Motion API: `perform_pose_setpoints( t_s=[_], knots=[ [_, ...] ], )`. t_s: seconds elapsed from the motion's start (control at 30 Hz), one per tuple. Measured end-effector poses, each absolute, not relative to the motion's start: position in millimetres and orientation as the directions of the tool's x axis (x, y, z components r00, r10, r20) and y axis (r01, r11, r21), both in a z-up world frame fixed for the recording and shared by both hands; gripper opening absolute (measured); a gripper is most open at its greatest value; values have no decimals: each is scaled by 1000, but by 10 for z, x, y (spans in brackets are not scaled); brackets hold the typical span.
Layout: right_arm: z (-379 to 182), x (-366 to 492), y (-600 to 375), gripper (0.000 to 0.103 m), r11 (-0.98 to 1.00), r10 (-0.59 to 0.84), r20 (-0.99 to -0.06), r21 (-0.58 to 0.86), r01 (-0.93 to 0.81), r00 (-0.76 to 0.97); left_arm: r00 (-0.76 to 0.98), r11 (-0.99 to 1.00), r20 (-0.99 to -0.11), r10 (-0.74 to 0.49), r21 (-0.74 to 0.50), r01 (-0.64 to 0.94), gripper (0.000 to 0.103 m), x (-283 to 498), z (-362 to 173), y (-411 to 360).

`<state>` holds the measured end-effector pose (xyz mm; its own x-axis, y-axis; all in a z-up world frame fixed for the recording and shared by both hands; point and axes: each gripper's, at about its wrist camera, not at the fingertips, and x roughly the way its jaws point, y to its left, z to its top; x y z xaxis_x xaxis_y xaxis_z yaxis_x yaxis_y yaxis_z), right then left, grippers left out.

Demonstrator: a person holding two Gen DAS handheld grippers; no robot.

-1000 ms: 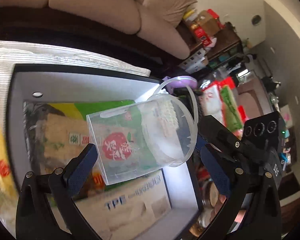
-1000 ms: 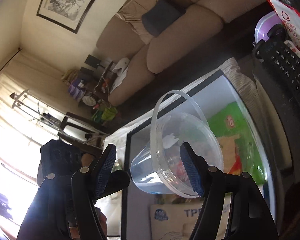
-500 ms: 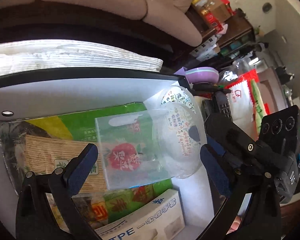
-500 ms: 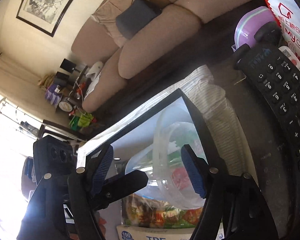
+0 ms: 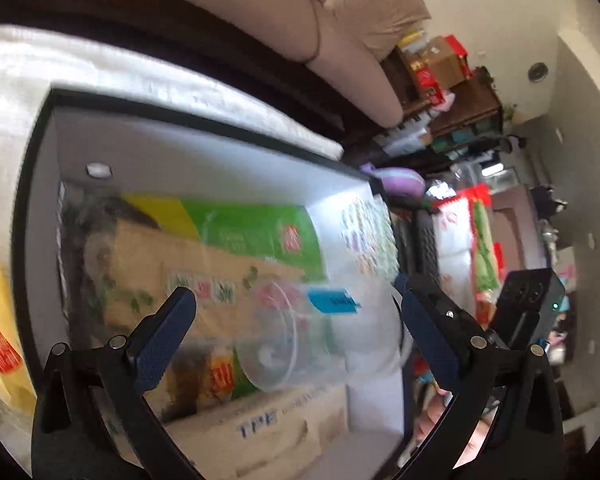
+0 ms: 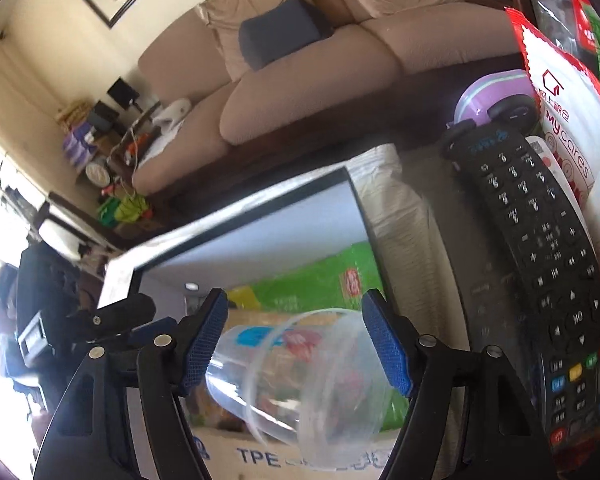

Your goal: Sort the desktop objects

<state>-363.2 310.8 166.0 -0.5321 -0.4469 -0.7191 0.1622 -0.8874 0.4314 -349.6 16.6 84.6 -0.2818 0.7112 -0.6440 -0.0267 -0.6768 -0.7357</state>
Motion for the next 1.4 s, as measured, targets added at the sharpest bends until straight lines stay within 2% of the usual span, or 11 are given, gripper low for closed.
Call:
perform_pose_setpoints(
  t_s=[0.17,0.33,0.37,0.43,0.47,0.87,0.97,1.1,1.2,1.3,1.4],
  knots=[
    [1760,-3302,3110,72,-883,-466,-719,408,230,-516,-214,-710,-684,697,-701,-71,103,-3266,787,307],
    [1655,-3066,2876,72,-916,-375,-818,257,307,-436,-166,-702,-688,706,-711,-41,103,-3180,622,407],
    [1595,-3073,2801,70,-922,-340,-839,209,327,-425,-159,-700,-689,708,-713,-27,103,-3180,577,436],
    [1488,-3143,2693,52,-928,-294,-864,155,339,-409,-148,-700,-693,706,-714,8,103,-3167,491,465],
    [1432,-3209,2656,52,-930,-280,-870,141,340,-405,-146,-696,-691,708,-718,26,103,-3181,450,479],
    [1451,-4180,2310,48,-902,-110,-799,-170,397,-591,-242,-647,-669,703,-743,173,103,-3634,193,638],
    [1603,-4184,2465,49,-935,-138,-780,-101,341,-610,-254,-648,-673,695,-739,186,103,-3627,136,681],
    [1806,-3887,2893,50,-941,-319,-702,157,299,-637,-263,-639,-667,697,-745,192,103,-3535,78,704],
    [1709,-3695,2927,52,-906,-407,-724,244,346,-557,-279,-646,-676,682,-736,203,103,-3497,53,703],
    [1494,-3661,2778,51,-894,-416,-778,255,368,-471,-297,-630,-666,684,-745,221,103,-3508,56,696],
    [1321,-3708,2620,49,-918,-308,-830,131,374,-466,-306,-623,-659,687,-751,218,103,-3558,59,723]
  ],
)
